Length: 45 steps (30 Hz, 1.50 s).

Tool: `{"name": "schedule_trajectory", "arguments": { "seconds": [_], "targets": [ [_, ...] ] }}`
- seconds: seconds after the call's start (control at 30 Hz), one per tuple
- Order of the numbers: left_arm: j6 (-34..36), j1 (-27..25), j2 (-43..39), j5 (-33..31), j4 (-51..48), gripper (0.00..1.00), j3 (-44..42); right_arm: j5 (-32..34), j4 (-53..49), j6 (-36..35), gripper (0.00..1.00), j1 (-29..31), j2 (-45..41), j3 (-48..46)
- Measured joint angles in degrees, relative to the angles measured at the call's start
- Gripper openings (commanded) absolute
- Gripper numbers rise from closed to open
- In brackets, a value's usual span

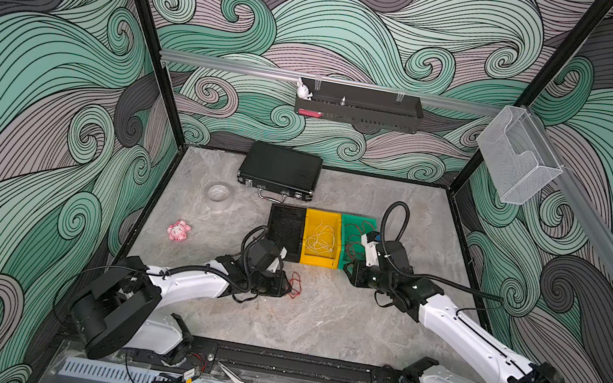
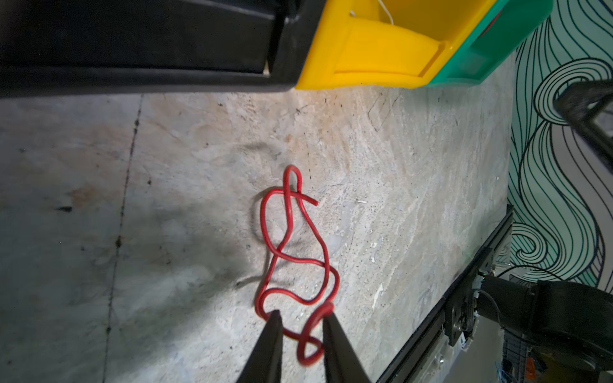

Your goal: Untangle the cables

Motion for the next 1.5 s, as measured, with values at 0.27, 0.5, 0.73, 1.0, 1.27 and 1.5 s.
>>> {"name": "schedule_trajectory", "arguments": {
  "seconds": [0.27, 0.5, 0.73, 1.0, 1.27, 1.5],
  "targets": [
    [0.0, -0.2, 0.0, 0.0, 0.9, 0.00, 0.0, -1.8, 2.7, 1.7, 0.37, 2.4, 1.9, -0.7],
    [0.0, -0.2, -0.5, 1.7, 3.7, 0.00, 0.0, -5.9, 7.3, 4.4, 0.40, 5.1, 4.9, -1.7],
    [0.2, -0.5, -3.9, 3.5, 6.4, 0.00, -0.5, -9.7, 12.3, 7.3, 0.40, 6.4, 8.2, -2.9],
    [1.1, -1.4, -7.9, 4.3, 8.3, 0.00, -0.8, -9.7, 11.9, 7.8, 0.47, 6.4, 5.4, -3.0],
    [3.7, -2.2, -9.3, 5.9, 9.9, 0.00, 1.6, -9.4, 10.8, 8.6, 0.52, 5.6, -3.3, -3.1],
    [5.4, -3.4, -9.6, 7.0, 12.1, 0.00, 2.2, -10.6, 9.8, 9.0, 0.51, 4.8, -6.0, -3.1]
  ]
}}
